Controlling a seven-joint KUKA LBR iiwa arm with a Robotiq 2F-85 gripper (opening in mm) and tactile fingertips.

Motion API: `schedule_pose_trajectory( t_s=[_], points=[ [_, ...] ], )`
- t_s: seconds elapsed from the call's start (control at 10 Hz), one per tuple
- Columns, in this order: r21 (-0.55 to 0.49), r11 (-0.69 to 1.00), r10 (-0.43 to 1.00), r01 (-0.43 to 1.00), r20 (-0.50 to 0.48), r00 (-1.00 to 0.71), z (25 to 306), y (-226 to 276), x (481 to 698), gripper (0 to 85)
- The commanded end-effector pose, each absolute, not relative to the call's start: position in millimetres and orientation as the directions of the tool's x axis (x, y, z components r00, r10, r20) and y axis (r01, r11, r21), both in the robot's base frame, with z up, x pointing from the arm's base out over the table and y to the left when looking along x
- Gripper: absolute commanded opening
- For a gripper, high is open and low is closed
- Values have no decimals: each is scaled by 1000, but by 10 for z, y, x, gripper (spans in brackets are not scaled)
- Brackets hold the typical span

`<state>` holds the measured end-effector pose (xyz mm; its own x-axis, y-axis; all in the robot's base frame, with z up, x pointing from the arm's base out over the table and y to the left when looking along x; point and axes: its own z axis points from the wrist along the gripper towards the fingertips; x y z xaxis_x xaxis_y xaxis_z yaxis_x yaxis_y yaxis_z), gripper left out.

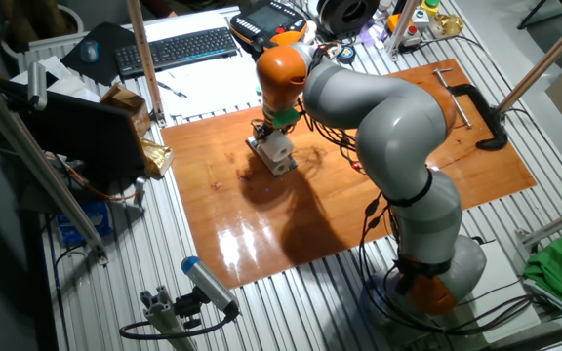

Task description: Put the toilet paper on its holder

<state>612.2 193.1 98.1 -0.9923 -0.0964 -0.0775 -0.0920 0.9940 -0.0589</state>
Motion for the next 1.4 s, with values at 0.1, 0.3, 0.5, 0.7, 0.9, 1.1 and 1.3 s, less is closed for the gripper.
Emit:
schedule_pose_trajectory(
  t_s=[0.1, 0.3, 0.5, 0.7, 0.9, 1.1, 1.3],
  points=[
    [-58, 993, -102, -98, -73, -992, 1007, 1901, 6134, 780],
    [-50, 994, -103, -100, -66, -992, 1062, 1859, 6129, 780],
    [-33, 996, -79, -77, -69, -995, 1126, 1858, 6097, 780],
    [-23, 998, -66, -65, -68, -995, 1202, 1852, 6054, 773],
    [-12, 998, -55, -54, -63, -997, 1293, 1832, 5996, 767],
    [10, 999, -44, -45, -56, -997, 1387, 1769, 5945, 750],
    [21, 999, -33, -34, -50, -998, 1499, 1696, 5883, 710]
  ],
)
